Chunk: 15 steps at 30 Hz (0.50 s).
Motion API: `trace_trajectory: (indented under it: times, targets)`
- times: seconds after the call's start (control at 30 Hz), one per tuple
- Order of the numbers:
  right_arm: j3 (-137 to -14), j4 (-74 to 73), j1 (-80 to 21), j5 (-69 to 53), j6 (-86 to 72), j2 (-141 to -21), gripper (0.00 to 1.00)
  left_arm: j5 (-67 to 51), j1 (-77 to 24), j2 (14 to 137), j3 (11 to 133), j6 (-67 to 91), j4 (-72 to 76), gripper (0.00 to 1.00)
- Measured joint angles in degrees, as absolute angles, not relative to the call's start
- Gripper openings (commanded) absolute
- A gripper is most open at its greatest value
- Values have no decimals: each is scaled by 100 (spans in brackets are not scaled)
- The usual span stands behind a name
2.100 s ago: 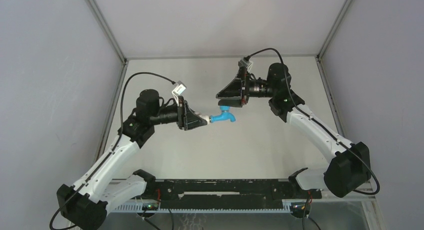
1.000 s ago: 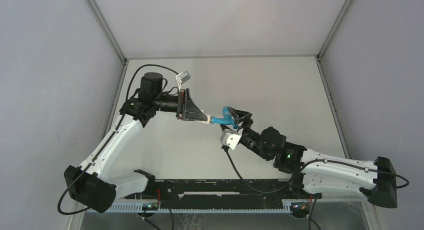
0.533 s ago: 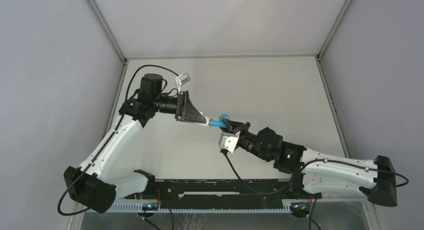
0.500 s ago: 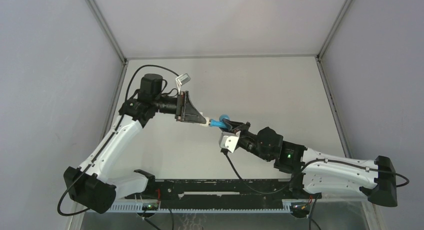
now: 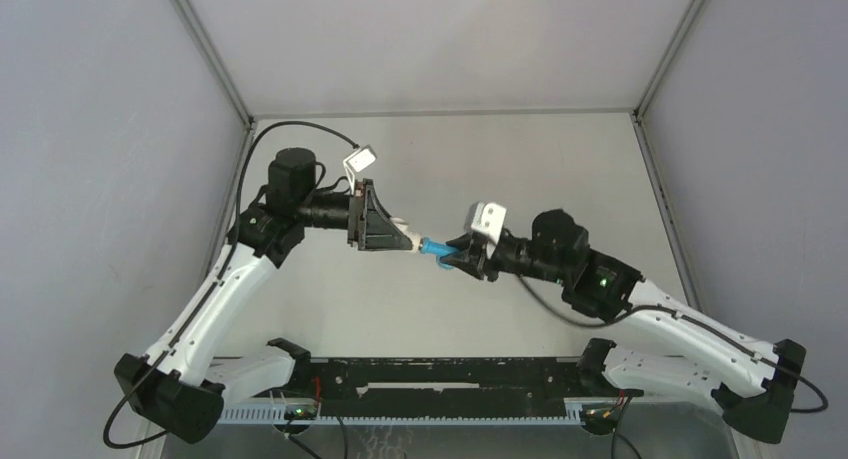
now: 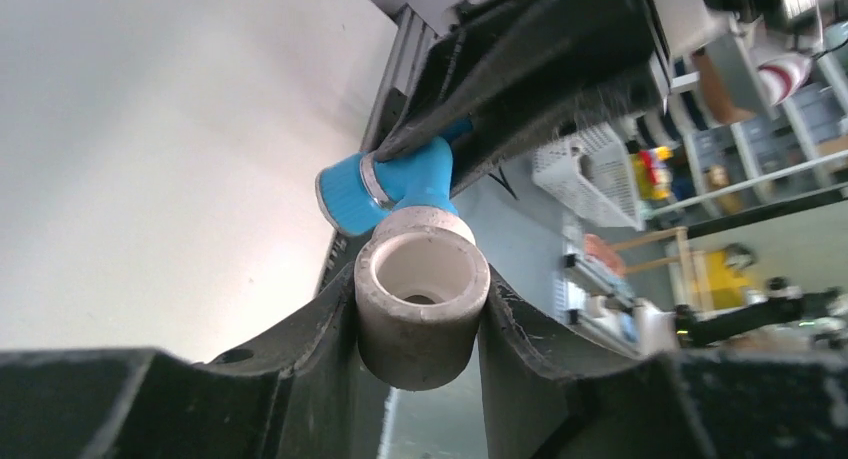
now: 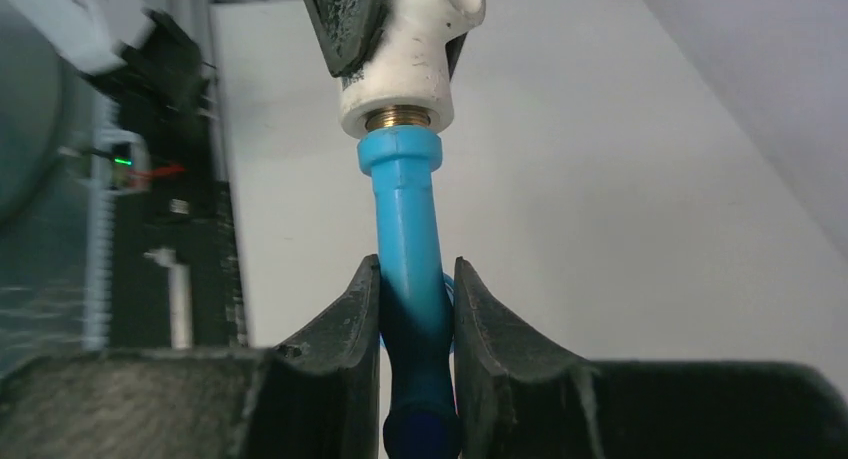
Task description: Install the water faucets
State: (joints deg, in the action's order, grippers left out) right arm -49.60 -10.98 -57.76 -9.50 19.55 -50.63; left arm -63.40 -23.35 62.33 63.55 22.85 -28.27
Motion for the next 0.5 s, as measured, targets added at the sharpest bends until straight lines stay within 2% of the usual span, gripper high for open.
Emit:
trace_trajectory:
  times: [0.23, 0.5]
  targets:
    - [-5586, -998, -3830, -4595, -969, -5778, 0, -6246, -2453, 5798, 6259, 1914, -1686, 0]
    - [-5465, 150, -3328, -6678, -3942, -6683, 1, -6479, -2458, 5774, 5996, 2008, -1070, 0]
